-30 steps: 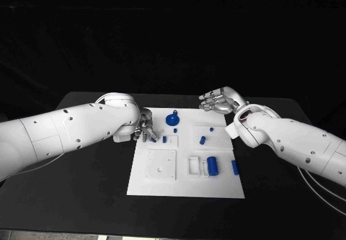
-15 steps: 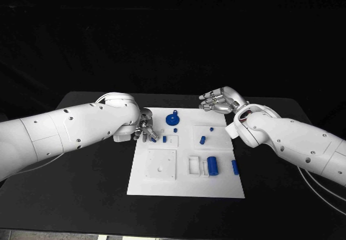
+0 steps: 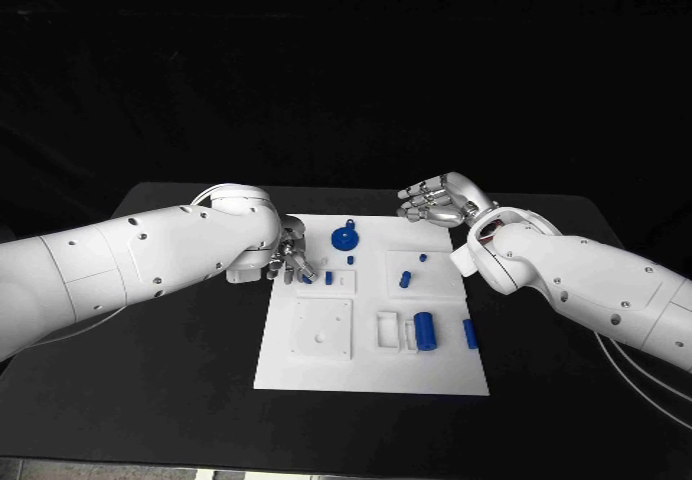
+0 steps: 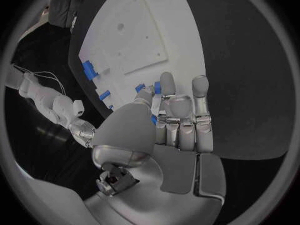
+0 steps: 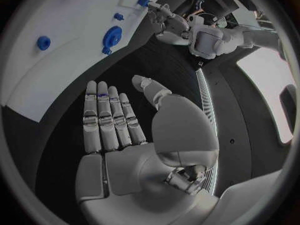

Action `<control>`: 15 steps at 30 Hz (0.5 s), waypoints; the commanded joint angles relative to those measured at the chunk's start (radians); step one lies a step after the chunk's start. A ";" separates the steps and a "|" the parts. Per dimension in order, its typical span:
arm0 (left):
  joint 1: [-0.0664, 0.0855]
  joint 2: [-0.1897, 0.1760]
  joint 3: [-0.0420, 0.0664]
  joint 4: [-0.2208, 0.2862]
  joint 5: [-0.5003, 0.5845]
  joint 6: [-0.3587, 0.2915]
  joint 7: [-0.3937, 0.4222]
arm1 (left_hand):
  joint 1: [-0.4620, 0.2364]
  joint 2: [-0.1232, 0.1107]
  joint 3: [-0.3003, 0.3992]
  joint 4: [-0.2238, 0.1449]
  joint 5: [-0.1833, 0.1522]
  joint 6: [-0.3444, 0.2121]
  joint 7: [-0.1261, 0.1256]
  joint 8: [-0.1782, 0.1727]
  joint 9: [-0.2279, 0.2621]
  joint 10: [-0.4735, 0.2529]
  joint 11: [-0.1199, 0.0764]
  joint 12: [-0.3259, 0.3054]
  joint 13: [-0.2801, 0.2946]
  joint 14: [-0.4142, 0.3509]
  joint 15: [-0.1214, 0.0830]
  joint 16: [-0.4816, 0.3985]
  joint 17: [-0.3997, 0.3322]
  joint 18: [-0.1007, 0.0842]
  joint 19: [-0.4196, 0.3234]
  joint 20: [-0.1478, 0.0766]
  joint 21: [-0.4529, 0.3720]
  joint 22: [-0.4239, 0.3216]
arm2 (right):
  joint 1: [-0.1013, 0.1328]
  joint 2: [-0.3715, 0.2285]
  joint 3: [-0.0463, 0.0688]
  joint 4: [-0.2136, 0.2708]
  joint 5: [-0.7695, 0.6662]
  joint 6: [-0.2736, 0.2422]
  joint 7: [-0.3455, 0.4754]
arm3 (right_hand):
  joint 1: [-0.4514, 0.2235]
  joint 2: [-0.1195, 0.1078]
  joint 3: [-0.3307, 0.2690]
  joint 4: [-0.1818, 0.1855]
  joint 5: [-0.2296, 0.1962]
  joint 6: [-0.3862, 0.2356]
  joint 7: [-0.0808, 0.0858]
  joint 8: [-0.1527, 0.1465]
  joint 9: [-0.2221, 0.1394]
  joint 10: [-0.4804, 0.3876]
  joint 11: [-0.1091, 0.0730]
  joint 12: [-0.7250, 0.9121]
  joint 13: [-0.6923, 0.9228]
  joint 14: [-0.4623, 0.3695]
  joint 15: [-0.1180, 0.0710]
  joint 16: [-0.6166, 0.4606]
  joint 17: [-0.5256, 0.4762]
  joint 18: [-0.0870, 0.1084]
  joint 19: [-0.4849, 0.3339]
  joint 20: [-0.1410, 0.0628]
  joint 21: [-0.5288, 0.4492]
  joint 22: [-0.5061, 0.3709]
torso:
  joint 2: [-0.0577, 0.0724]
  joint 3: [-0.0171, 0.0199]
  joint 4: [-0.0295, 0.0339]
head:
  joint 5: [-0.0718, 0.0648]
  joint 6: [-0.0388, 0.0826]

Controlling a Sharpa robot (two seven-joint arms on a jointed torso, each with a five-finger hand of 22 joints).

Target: Assemble the parts on the task board

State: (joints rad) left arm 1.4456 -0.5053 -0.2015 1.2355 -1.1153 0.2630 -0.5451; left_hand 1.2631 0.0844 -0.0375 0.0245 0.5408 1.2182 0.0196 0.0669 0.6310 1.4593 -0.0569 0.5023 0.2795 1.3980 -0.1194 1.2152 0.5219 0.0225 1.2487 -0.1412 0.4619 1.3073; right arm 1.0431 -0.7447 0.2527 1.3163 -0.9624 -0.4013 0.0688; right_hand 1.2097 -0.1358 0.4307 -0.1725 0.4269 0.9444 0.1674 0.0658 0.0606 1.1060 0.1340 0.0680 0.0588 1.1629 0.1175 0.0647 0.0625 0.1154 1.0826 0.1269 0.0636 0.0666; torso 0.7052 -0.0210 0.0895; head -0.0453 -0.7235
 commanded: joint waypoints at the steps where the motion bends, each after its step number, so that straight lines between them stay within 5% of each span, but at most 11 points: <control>1: -0.007 0.003 -0.005 0.004 -0.006 0.035 0.000 | 0.000 0.007 0.217 -0.219 0.001 -0.001 -0.004 0.003 0.002 0.055 -0.013 0.002 -0.001 -0.001 -0.005 0.004 -0.001 0.007 -0.002 0.002 0.001 0.020 | 0.000 0.001 0.000 0.000 0.000 0.013 0.011 | 0.004 0.004 -0.004 -0.002 0.005 -0.008 -0.002 -0.007 -0.002 -0.008 0.001 -0.004 -0.001 -0.004 0.001 -0.003 -0.001 0.007 -0.008 -0.003 0.005 -0.001 | 0.001 -0.0002 0.0002 | -0.001 0.000; 8: -0.007 0.004 -0.005 0.002 -0.001 0.027 -0.004 | -0.004 0.010 0.214 -0.215 -0.007 -0.005 -0.004 0.002 0.008 0.055 -0.011 0.002 -0.001 -0.001 -0.005 0.004 -0.001 0.006 -0.002 0.001 0.000 0.020 | 0.000 0.001 0.000 0.001 0.000 0.012 0.011 | 0.004 0.004 -0.005 -0.002 0.005 -0.010 -0.001 -0.007 -0.002 -0.009 0.002 -0.004 -0.001 -0.004 0.001 -0.003 -0.001 0.007 -0.008 -0.002 0.005 -0.001 | 0.000 0.0004 0.0004 | -0.002 -0.001; 15: -0.007 0.007 -0.005 -0.005 0.017 -0.004 -0.005 | -0.019 0.011 0.195 -0.160 -0.020 -0.016 -0.006 0.002 0.003 0.055 -0.007 0.010 0.003 -0.001 -0.011 0.002 -0.003 -0.004 0.006 -0.005 -0.012 0.018 | 0.000 0.000 0.000 0.002 0.000 0.011 0.011 | 0.004 0.004 -0.005 -0.003 0.005 -0.012 -0.001 -0.007 -0.002 -0.010 0.002 -0.004 -0.001 -0.005 0.001 -0.003 -0.001 0.007 -0.009 -0.002 0.004 -0.001 | 0.000 0.0009 0.0008 | -0.003 -0.001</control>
State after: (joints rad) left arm 1.4445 -0.5017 -0.2031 1.2301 -1.1140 0.2595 -0.5451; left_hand 1.2498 0.0974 -0.0222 0.0398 0.5253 1.2073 0.0160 0.0659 0.6385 1.4593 -0.0569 0.5075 0.2806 1.3944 -0.1221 1.2152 0.5194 0.0225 1.2507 -0.1432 0.4534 1.3080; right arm 1.0431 -0.7452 0.2527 1.3165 -0.9623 -0.4009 0.0691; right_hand 1.2097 -0.1358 0.4307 -0.1725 0.4269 0.9408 0.1638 0.0622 0.0606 1.1024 0.1377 0.0680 0.0588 1.1629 0.1175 0.0647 0.0626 0.1154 1.0791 0.1234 0.0636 0.0666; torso 0.7055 -0.0204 0.0901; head -0.0477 -0.7243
